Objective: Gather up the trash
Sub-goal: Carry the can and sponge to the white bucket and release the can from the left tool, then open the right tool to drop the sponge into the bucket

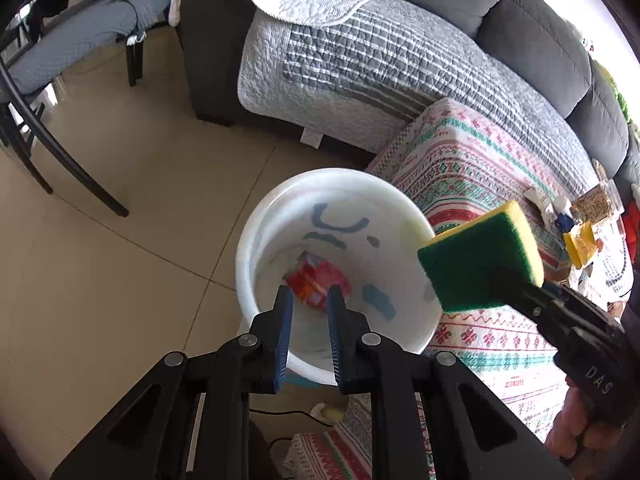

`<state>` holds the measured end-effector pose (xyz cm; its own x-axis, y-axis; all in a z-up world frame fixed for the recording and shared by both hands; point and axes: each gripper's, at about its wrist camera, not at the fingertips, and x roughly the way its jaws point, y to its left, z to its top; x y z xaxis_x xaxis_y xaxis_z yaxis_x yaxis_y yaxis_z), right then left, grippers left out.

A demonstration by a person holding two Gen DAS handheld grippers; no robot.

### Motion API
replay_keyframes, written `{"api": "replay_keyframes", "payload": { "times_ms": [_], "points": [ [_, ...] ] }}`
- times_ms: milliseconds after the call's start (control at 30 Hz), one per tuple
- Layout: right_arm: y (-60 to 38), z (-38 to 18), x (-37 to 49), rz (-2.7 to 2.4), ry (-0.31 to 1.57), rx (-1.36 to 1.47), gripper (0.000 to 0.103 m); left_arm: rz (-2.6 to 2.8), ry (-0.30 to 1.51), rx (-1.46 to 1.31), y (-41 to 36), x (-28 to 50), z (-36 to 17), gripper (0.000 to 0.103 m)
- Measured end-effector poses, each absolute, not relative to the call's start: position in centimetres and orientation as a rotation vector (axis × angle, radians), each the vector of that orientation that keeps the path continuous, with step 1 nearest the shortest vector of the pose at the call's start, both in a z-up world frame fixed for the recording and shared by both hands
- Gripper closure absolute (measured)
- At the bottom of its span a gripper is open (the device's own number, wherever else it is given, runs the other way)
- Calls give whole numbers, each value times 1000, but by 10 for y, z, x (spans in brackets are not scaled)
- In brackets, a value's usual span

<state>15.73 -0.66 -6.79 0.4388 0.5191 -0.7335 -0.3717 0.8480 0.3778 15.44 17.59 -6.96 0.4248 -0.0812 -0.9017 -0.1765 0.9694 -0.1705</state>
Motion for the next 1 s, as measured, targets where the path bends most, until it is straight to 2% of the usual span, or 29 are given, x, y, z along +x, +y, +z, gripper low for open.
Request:
{"api": "replay_keyframes", "payload": {
  "times_ms": [67,100,133,167,233,300,400,667,733,1000],
  "points": [
    [-8,-68,158,557,969,187,61,78,1140,-232,175,154,-71,81],
    [-9,-69,159,555,970,195,54,84,1144,-224,175,154,-72,81],
    [-10,-68,159,549,970,202,48,91,1148,-213,174,153,-73,78],
    [-12,-67,159,543,968,205,47,98,1153,-205,174,153,-73,74],
    [-15,-64,157,540,963,210,45,113,1166,-195,174,152,-75,43],
    [-19,-60,156,529,957,209,42,135,1162,-188,175,150,-75,34],
    [-27,-55,153,507,947,202,39,148,1166,-174,176,150,-73,32],
    [-56,-43,143,411,930,167,29,174,1144,-141,176,145,-66,20],
    [-65,-42,140,376,931,156,22,180,1131,-127,174,143,-63,15],
    [-117,-33,129,215,948,121,14,156,1101,-90,156,142,-52,7]
  ]
}}
